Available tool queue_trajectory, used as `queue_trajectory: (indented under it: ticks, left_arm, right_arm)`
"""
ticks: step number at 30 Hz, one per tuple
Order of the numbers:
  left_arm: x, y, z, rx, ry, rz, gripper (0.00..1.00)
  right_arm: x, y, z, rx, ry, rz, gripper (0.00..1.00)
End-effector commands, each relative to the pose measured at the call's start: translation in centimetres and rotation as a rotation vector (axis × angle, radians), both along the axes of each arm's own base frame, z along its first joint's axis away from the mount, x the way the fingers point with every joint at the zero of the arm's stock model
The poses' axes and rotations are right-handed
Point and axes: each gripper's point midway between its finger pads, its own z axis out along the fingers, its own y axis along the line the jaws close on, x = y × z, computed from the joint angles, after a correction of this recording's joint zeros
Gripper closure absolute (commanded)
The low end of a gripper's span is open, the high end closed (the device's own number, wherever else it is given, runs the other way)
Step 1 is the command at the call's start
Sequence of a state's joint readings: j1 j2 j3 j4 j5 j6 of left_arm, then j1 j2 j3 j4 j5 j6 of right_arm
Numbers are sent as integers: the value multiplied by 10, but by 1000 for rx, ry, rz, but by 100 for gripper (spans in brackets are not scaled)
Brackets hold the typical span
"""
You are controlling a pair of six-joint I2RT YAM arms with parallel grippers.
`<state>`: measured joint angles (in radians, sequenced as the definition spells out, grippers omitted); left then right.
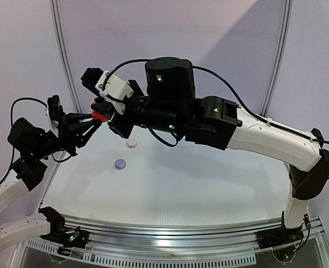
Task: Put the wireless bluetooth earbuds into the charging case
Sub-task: Insert the left earbud into the left side groove of the charging case.
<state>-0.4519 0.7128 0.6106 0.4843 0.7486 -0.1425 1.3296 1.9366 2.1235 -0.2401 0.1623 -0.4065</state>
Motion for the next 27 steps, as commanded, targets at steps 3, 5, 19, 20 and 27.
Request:
queue_trajectory:
  ticks: [3,5,19,20,27]
  left_arm:
    - [-7,0,12,-22,-30,-11,100]
    - [-8,0,12,-23,-32,-13,100]
    - [-9,-1,10,-20,-24,-22,100]
    - [-9,-1,11,-21,-26,-21,100]
    - [-5,-1,7,-15,-3,-14,100]
  right_arm:
    - [-1,3,-9,-44,-3,-3,100]
    - [0,4,-12,-55,-6,-5,100]
    - [6,5,-21,-81,-11,-33,77]
    - [5,5,-21,-79,-12,-31,76]
    - [3,4,-14,-62,-10,-23,74]
